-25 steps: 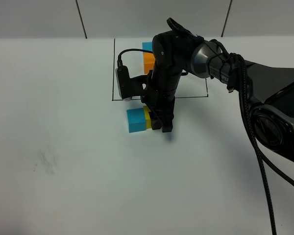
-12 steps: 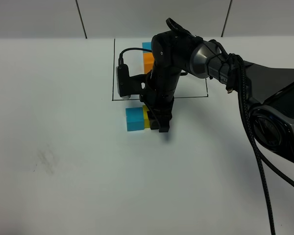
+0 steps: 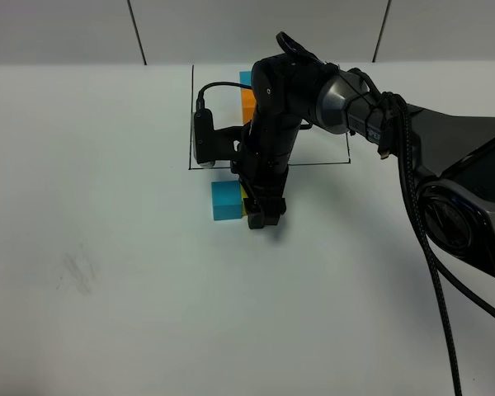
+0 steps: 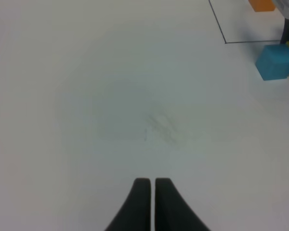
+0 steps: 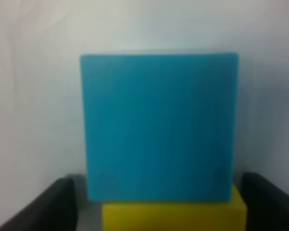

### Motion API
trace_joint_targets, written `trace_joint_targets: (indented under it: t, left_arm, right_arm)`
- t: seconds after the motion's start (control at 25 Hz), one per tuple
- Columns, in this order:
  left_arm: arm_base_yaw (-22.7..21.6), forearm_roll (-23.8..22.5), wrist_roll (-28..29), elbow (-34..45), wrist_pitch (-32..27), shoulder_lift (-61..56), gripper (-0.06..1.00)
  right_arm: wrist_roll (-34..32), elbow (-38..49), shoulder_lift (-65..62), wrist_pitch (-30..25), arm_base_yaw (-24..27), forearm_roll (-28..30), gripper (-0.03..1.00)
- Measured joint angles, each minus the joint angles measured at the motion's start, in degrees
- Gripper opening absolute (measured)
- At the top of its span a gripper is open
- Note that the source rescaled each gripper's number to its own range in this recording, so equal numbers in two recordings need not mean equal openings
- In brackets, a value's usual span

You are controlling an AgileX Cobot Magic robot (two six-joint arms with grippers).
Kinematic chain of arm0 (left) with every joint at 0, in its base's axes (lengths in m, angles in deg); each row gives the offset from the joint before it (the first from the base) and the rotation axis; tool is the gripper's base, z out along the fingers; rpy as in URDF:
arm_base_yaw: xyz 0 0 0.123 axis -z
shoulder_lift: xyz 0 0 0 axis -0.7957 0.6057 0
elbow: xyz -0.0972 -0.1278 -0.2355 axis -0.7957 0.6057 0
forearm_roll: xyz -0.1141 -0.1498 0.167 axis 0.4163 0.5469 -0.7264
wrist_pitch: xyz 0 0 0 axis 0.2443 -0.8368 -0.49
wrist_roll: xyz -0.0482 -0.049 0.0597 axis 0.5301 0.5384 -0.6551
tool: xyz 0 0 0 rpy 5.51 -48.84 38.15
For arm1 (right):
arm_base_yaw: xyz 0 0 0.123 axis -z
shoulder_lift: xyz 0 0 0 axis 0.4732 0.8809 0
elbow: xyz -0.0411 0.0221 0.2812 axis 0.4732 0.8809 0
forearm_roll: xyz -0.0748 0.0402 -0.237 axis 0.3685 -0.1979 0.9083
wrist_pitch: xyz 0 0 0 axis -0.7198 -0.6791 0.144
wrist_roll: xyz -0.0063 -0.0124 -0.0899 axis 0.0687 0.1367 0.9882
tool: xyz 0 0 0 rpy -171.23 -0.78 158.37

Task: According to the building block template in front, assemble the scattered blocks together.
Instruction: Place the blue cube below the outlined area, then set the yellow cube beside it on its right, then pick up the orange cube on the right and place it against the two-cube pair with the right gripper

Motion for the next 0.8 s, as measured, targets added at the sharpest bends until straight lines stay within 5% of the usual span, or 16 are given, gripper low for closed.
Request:
trace_joint_targets:
  t: [0.8]
  left_arm:
    - [0.0, 0.0, 0.0, 0.0, 0.0, 0.0, 0.0]
  right_arm:
    - [-7.4, 0.8, -10.0, -1.1, -0.1, 10.3, 0.77]
